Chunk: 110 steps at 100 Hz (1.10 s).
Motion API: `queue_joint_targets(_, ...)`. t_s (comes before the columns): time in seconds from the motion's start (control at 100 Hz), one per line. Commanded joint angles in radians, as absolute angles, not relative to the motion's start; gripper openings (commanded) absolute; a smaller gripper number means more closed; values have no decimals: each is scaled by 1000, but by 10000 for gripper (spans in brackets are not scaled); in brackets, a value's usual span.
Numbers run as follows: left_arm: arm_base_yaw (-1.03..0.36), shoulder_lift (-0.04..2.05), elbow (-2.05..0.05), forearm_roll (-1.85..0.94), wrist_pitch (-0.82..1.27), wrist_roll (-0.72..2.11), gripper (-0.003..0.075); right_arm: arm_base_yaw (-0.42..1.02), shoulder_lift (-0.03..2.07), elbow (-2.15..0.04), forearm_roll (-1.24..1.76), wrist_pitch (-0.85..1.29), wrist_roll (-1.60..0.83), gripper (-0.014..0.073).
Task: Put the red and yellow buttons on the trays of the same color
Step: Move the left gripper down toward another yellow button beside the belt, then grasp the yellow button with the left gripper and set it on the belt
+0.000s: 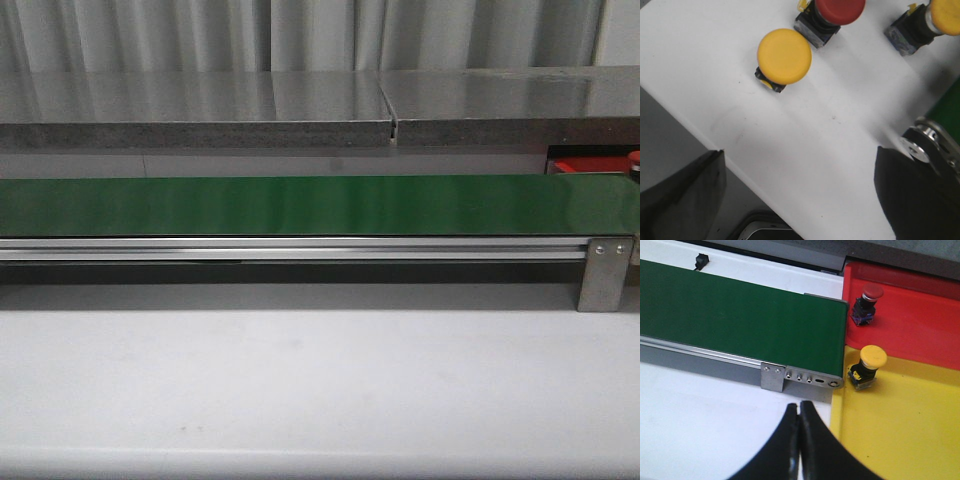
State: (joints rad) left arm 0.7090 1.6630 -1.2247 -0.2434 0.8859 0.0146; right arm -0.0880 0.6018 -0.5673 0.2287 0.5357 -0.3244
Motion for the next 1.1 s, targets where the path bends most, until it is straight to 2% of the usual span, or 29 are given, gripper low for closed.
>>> queue_joint_targets(0.0, 711, 1697, -1319, -238, 903, 11, 598, -88, 596, -594, 231, 472, -331, -118)
queue_joint_targets(0.56, 708, 1970, -1553, -211, 961, -12, 589, -88, 596, -594, 231, 472, -331, -118)
queue_joint_targets(0.63, 705, 1979, -1558, -213, 956, -12, 549, -88, 596, -594, 231, 472, -331, -118)
queue_joint_targets(0.93, 705, 1992, -1560, -213, 925, -12, 266, -88, 596, -594, 231, 472, -331, -118)
queue_joint_targets(1.09, 705, 1990, -1562, -213, 926, 0, 218, -88, 596, -594, 231, 472, -331, -118)
